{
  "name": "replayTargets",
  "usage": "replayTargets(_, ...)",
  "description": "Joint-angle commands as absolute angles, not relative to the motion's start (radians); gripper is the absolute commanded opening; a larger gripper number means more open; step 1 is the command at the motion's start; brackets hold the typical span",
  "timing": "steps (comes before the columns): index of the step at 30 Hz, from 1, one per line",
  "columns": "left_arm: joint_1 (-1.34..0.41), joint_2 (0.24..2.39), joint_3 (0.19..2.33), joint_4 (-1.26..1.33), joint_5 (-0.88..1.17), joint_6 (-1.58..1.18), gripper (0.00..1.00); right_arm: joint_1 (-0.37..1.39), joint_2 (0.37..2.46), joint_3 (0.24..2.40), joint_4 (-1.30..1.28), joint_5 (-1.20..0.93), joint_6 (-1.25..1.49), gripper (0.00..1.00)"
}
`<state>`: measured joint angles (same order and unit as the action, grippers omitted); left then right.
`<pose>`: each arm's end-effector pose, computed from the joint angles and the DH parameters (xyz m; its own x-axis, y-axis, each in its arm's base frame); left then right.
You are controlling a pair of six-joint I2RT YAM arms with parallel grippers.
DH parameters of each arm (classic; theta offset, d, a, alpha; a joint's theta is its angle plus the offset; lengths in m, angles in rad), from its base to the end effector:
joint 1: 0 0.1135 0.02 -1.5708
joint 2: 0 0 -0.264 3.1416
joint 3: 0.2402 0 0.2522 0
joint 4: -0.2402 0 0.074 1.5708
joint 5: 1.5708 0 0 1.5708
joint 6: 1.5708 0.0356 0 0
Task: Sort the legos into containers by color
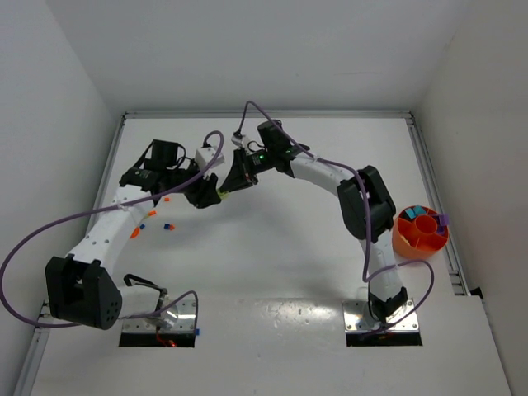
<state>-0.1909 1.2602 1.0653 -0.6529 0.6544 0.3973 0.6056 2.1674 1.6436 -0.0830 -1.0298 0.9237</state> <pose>0.2501 -0.0704 0.2996 -0.4676 0.4030 -0.7867 0.7883 0.5928 -0.1648 0.3824 0.3019 0.2087 -0.9784 -0.1777 -0.1053 -0.1517 0.2726 0.9501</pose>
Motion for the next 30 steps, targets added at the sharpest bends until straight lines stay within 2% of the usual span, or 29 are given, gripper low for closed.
replayTargets(1, -0.201, 1.236, 1.095, -0.626, 0.669, 0.383, 0.55, 0.585, 2.094, 1.644, -0.138, -1.034, 0.741, 0.03)
replayTargets(2, -0.201, 1.226, 1.095, -0.626, 0.658, 0.383, 0.61, 0.574, 2.065, 1.672, -0.293, -1.008, 0.656, 0.01)
replayTargets(8, -0.190, 1.187, 1.066, -0.626, 0.604, 0.374, 0.71, 0.421, 1.970, 1.733, -0.855, -0.711, 0.136, 0.00)
replayTargets(10, -0.181, 1.187, 1.066, -0.617, 0.604, 0.374, 0.74, 0.367, 1.902, 1.688, -0.926, -0.623, 0.048, 0.00)
replayTargets(11, -0.181, 1.187, 1.066, -0.617, 0.604, 0.374, 0.75, 0.320, 1.867, 1.669, -0.968, -0.504, -0.034, 0.00)
replayTargets(12, -0.181, 1.187, 1.066, -0.617, 0.595, 0.374, 0.82, 0.295, 1.829, 1.649, -0.980, -0.444, -0.072, 0.00)
replayTargets(13, -0.181, 1.187, 1.066, -0.608, 0.595, 0.362, 0.86, 0.269, 1.750, 1.619, -0.994, -0.320, -0.112, 0.00)
replayTargets(15, -0.172, 1.196, 1.066, -0.594, 0.595, 0.351, 0.92, 0.192, 1.674, 1.592, -1.038, -0.209, -0.236, 0.00)
replayTargets(16, -0.172, 1.197, 1.054, -0.574, 0.595, 0.351, 1.00, 0.167, 1.637, 1.566, -1.055, -0.165, -0.277, 0.00)
replayTargets(22, -0.190, 1.206, 1.022, -0.494, 0.543, 0.266, 1.00, -0.003, 1.332, 1.403, -1.130, 0.107, -0.570, 0.00)
replayTargets(25, -0.190, 1.247, 1.054, -0.494, 0.506, 0.198, 1.00, -0.066, 1.264, 1.362, -1.199, 0.143, -0.595, 0.00)
replayTargets(30, -0.170, 1.282, 1.068, -0.506, 0.497, 0.135, 1.00, -0.109, 1.206, 1.255, -1.164, 0.245, -0.562, 0.00)
